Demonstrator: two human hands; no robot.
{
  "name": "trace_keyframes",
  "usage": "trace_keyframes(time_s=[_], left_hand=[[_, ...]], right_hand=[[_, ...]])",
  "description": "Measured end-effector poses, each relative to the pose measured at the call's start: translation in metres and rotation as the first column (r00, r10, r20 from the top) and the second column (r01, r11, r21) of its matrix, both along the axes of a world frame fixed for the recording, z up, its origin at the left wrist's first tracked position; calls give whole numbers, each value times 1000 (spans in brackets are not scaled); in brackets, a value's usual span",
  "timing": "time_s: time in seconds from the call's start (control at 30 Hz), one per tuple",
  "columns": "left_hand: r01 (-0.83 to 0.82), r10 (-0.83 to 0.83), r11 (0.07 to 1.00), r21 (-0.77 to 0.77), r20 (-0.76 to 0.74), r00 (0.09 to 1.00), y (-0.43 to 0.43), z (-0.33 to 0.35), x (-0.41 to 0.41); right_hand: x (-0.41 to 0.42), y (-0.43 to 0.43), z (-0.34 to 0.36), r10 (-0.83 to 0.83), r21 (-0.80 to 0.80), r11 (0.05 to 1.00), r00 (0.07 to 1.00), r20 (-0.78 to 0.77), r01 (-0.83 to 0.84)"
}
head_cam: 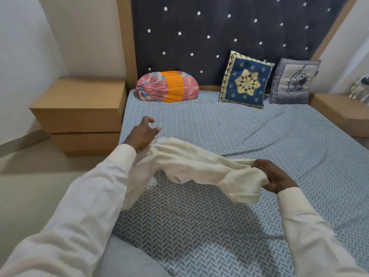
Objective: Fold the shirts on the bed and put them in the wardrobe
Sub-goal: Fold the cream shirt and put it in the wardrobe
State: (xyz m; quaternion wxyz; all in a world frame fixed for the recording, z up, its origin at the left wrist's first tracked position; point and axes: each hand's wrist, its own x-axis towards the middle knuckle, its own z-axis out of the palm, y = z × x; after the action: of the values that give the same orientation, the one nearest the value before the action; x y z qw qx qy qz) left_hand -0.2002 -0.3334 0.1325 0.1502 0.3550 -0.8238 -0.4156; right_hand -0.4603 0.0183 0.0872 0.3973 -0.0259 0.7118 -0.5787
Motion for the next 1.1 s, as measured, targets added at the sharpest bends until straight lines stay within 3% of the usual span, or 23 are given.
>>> trace_keyframes(time_s=[0.07, 0.1, 0.17, 0.2, 0.27, 0.3, 0.37, 0.43, 0.5, 0.6, 0.67, 0.73, 0.87, 0.9, 0.97, 1.03, 1.1], left_hand=[[19, -7, 995, -93, 134, 991, 4, -31, 16], [16, 6, 993, -115, 184, 983, 11, -50, 27], [35, -8, 996, -88, 291, 957, 26, -89, 53], [53, -32, 997, -55, 340, 940, 34, -104, 66], [56, -54, 998, 7, 389, 920, 50, -130, 95], [39, -38, 999, 6, 393, 919, 57, -140, 109], [-1, 24, 998, -57, 401, 916, 71, -156, 132], [60, 20, 989, -137, 520, 854, 78, -166, 145], [182, -14, 966, -185, 662, 749, 79, -169, 152], [267, -23, 941, -206, 751, 660, 86, -169, 157], [290, -9, 933, -215, 788, 616, 90, -170, 160], [259, 48, 931, -256, 790, 612, 92, -167, 161], [117, 175, 912, -393, 631, 756, 90, -157, 163], [41, 171, 935, -351, 549, 818, 86, -155, 163], [-112, 140, 989, -95, 368, 919, 69, -143, 161], [-114, 89, 985, 128, 186, 979, 47, -113, 148], [-56, 56, 968, 244, 7, 998, 28, -68, 128]], right_hand=[[-8, 4, -25, -88, 317, 929, 944, -317, 193], [-5, 6, -38, -70, 401, 874, 888, -455, 275], [17, -2, -51, 11, 404, 858, 776, -631, 316], [30, -8, -56, 55, 372, 895, 765, -642, 248], [62, -23, -64, 266, 350, 934, 792, -549, -71], [80, -31, -70, 416, 351, 898, 777, -473, -267], [114, -47, -85, 673, 392, 739, 621, -401, -548], [142, -65, -102, 812, 518, 581, 401, -425, -628], [163, -81, -117, 871, 647, 464, 178, -458, -605], [186, -99, -129, 874, 769, 406, -34, -484, -494], [193, -109, -130, 862, 771, 439, -26, -506, -460], [190, -117, -124, 857, 736, 486, 94, -506, -471], [175, -126, -93, 818, 618, 564, 266, -511, -547], [172, -126, -83, 822, 598, 559, 285, -493, -574], [166, -130, -62, 807, 545, 581, 343, -480, -605], [156, -137, -42, 728, 452, 679, 449, -519, -578], [145, -145, -16, 620, 383, 780, 534, -575, -494]])
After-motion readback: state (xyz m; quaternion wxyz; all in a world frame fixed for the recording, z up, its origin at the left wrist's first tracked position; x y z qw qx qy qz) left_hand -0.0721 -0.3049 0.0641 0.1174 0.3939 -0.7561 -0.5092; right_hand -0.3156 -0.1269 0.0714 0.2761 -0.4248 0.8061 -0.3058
